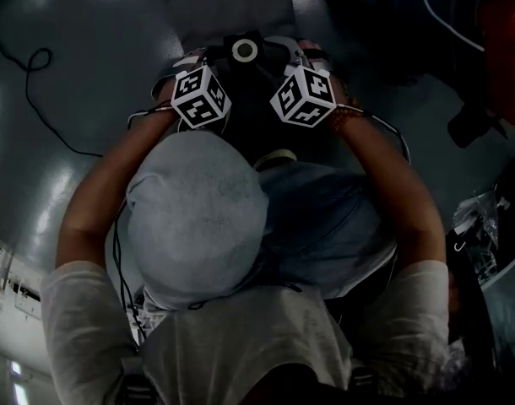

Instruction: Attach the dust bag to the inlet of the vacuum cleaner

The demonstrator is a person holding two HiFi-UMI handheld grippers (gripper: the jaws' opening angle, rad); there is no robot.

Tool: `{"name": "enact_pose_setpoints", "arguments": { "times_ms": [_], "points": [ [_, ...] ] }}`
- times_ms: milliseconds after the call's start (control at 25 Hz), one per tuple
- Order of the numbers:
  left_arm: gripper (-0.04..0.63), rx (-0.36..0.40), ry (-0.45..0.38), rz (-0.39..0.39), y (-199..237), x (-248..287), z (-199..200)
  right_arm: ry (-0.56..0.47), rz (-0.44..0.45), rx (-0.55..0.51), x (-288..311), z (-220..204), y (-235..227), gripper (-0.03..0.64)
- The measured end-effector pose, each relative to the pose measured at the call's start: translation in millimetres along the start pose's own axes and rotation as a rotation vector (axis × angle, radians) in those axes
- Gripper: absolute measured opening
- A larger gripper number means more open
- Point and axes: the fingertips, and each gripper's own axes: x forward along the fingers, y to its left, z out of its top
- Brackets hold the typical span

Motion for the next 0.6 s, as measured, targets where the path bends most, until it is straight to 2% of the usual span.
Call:
{"name": "enact_pose_setpoints", "arguments": {
  "times_ms": [120,280,440,520,560,600],
  "points": [
    [0.222,0.036,0.047,0.013,-9.9,20.0,-8.0,0.049,0.034,-0.048,21.7,-23.6,17.7,0.176],
    [0.229,0.059,0.125,0.055,-10.7,47.1,-23.7,0.081,0.046,-0.035,39.3,-43.7,28.4,0.193],
    [0.198,0.053,0.127,0.126,-0.7,54.5,-26.0,0.092,0.054,-0.065,47.2,-48.4,36.0,0.202],
    [0.153,0.057,0.110,0.132,0.1,52.5,-21.4,0.094,0.055,-0.081,48.5,-50.1,38.4,0.202],
    [0.106,0.054,0.100,0.129,-0.6,50.6,-19.3,0.095,0.053,-0.092,48.7,-50.8,39.4,0.206],
    [0.001,0.047,0.089,0.123,-1.2,47.9,-17.8,0.097,0.051,-0.106,48.9,-50.8,40.2,0.207]
  ]
}}
